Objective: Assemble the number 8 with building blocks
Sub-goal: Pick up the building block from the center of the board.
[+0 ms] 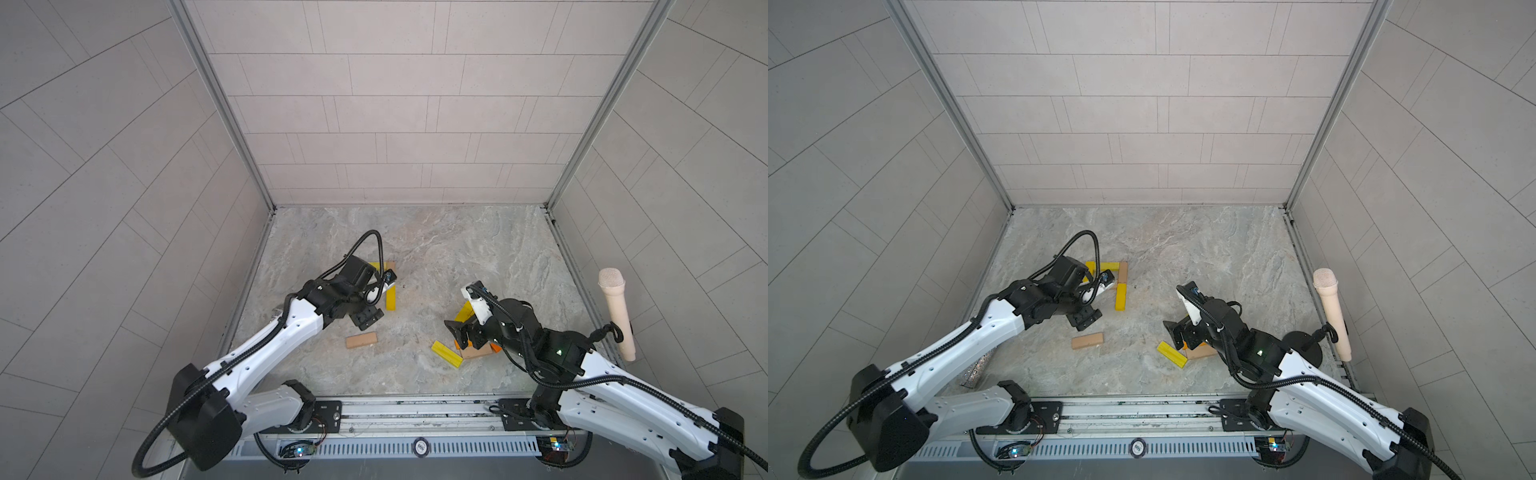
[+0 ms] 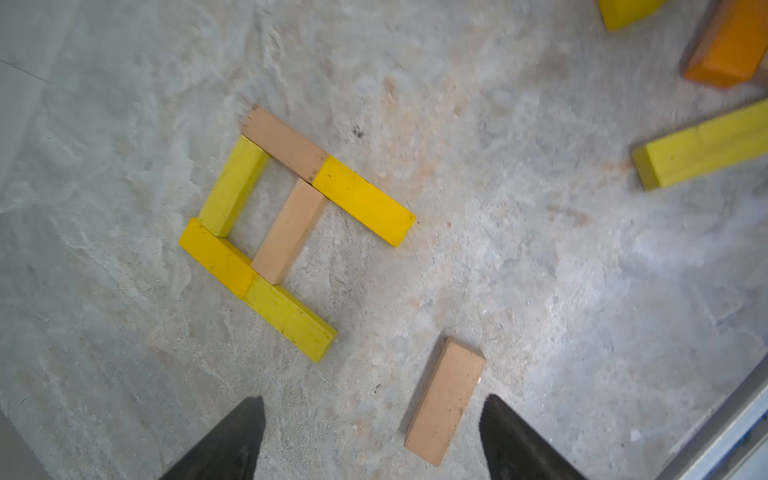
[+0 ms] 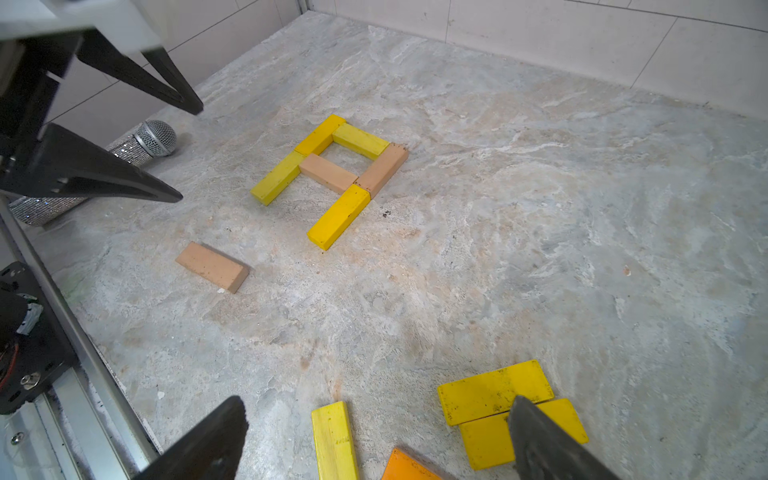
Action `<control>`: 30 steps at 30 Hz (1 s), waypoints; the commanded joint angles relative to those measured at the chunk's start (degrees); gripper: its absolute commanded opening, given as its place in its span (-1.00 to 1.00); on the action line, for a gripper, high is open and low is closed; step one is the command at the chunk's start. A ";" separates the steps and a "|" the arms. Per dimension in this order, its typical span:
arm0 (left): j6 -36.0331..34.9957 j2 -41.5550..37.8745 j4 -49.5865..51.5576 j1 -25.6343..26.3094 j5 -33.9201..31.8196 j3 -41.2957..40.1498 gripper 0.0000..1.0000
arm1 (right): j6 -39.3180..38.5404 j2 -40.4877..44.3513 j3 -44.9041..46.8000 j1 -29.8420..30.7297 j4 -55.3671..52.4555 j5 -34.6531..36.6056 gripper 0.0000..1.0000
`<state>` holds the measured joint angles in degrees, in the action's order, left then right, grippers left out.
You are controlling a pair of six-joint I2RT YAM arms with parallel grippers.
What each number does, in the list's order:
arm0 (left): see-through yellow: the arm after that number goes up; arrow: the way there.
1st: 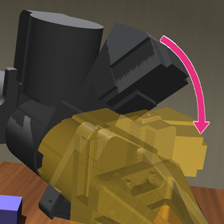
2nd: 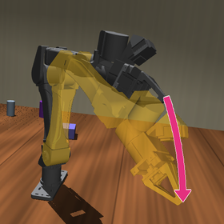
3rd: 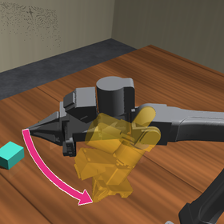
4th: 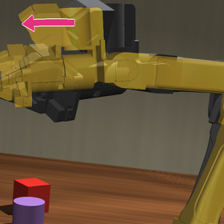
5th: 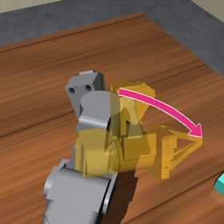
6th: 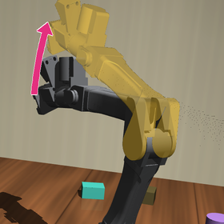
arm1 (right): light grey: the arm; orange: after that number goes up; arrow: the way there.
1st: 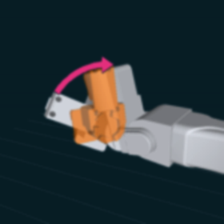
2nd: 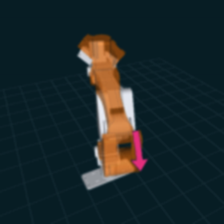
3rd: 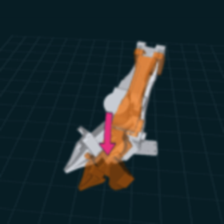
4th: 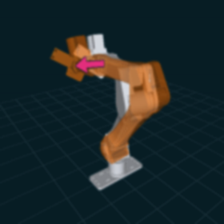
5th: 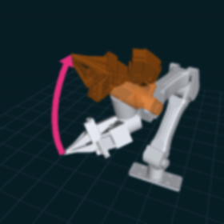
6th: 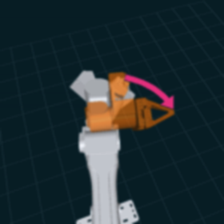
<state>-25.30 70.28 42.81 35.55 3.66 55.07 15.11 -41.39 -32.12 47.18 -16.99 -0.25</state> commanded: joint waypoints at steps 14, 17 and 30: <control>-15.29 6.80 7.77 0.49 6.50 -2.69 0.49 | -2.63 1.04 0.04 -0.07 0.82 -1.86 0.99; -15.22 8.39 7.60 0.49 6.42 -2.20 0.47 | -2.55 1.38 0.29 -0.10 0.82 -1.86 0.99; -14.94 13.81 5.93 1.11 4.21 -3.96 0.42 | -2.10 2.16 0.73 -0.10 0.89 -0.75 0.99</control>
<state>-38.63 82.94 48.47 36.21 8.47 52.23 13.52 -40.01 -31.79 47.18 -16.86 -2.04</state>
